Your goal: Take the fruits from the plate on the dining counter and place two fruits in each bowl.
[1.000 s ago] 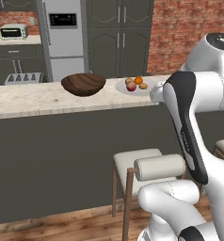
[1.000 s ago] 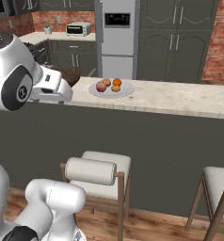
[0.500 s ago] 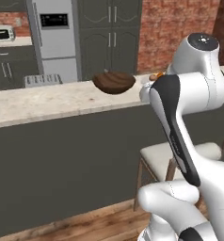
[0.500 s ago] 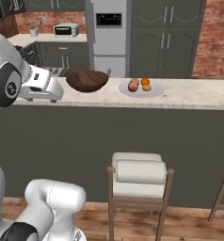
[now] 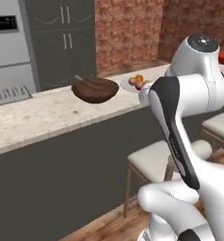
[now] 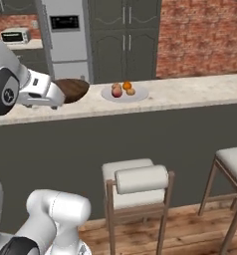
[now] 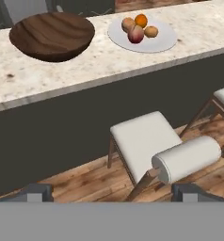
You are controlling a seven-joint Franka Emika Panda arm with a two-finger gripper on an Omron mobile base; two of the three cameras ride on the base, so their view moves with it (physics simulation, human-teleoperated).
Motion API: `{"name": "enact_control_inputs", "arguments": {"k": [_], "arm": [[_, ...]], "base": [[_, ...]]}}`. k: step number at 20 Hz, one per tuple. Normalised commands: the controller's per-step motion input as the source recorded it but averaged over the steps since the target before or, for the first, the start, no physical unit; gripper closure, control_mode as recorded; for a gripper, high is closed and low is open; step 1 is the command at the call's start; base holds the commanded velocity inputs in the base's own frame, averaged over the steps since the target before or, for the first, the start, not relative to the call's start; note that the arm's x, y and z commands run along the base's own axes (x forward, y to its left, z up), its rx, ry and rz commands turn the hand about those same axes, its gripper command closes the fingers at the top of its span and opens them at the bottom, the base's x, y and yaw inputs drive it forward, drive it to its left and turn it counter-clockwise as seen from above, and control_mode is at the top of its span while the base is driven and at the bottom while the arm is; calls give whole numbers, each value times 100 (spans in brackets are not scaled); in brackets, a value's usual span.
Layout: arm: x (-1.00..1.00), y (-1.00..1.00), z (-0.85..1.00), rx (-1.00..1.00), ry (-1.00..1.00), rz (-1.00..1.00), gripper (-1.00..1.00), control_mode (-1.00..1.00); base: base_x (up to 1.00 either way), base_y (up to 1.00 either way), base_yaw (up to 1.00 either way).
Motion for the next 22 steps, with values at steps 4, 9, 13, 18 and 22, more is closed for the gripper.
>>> {"name": "enact_control_inputs", "arguments": {"k": [4,9,13,18,22], "arm": [[0,0,0,0,0,0,-100,100],[0,0,0,0,0,0,-100,100],[0,0,0,0,0,0,-100,100],[0,0,0,0,0,0,-100,100],[0,0,0,0,0,0,-100,100]], "base": [[82,5,-40],[71,13,-34],[74,80,-13],[92,38,8],[69,36,42]]}}
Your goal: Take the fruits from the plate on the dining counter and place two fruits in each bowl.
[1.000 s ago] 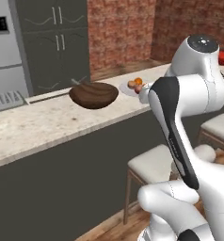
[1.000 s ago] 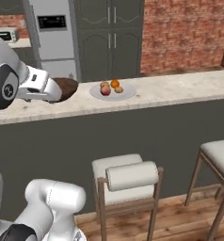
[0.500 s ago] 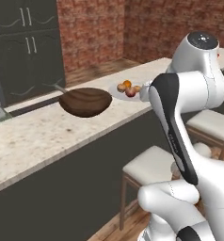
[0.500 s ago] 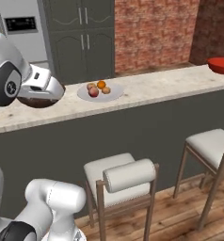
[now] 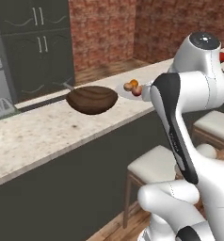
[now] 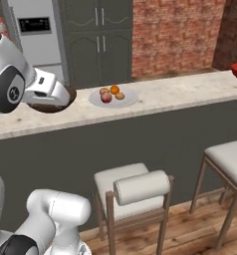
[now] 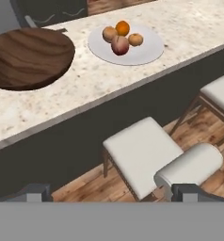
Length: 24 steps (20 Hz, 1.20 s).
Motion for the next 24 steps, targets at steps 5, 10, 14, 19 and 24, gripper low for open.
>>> {"name": "enact_control_inputs", "arguments": {"k": [5,10,14,19,24], "arm": [[0,0,0,0,0,0,-100,100],[0,0,0,0,0,0,-100,100],[0,0,0,0,0,0,-100,100],[0,0,0,0,0,0,-100,100],[0,0,0,0,0,0,-100,100]], "base": [[87,41,47],[50,52,30],[-19,97,2],[53,75,0],[100,-48,1]]}}
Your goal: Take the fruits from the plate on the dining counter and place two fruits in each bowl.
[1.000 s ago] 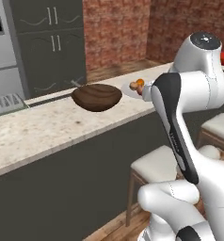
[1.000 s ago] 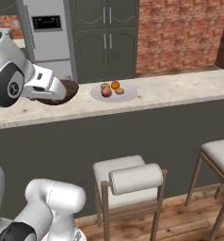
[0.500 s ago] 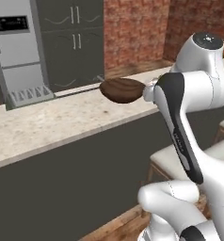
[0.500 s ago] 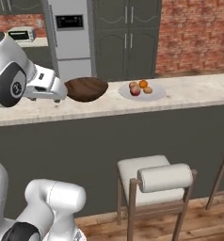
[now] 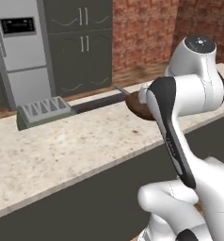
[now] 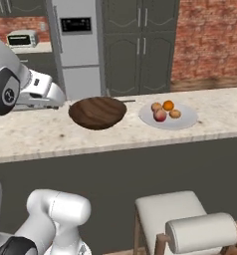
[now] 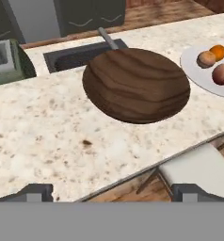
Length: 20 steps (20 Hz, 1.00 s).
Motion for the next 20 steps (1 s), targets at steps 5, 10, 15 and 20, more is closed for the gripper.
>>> {"name": "enact_control_inputs", "arguments": {"k": [5,10,15,20], "arm": [[0,0,0,0,0,0,-100,100],[0,0,0,0,0,0,-100,100],[0,0,0,0,0,0,-100,100],[0,-10,0,2,-1,-2,-100,-100]], "base": [[71,-100,-4],[7,-84,-14],[14,-3,-4],[0,0,0]]}}
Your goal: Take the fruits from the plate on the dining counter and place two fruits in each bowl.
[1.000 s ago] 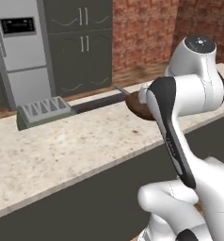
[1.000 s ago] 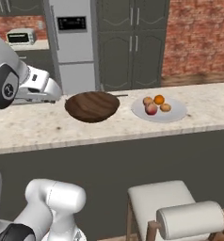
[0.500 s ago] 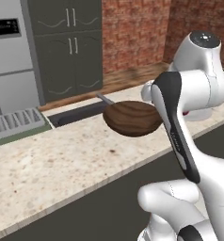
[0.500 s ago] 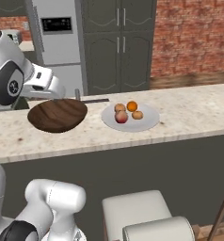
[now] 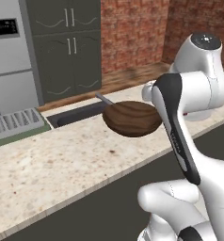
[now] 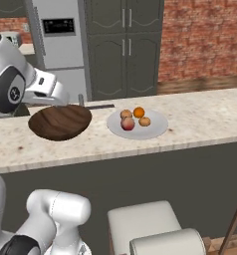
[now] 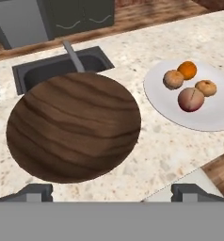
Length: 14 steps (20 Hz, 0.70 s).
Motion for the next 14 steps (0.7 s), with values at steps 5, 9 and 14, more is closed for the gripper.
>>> {"name": "enact_control_inputs", "arguments": {"k": [5,9,14], "arm": [[0,-97,18,18,11,-4,-100,-100],[15,-98,4,20,14,0,-100,-100],[77,-75,-3,-2,28,-7,-100,-100]], "base": [[0,0,0],[0,0,0],[0,0,0]]}}
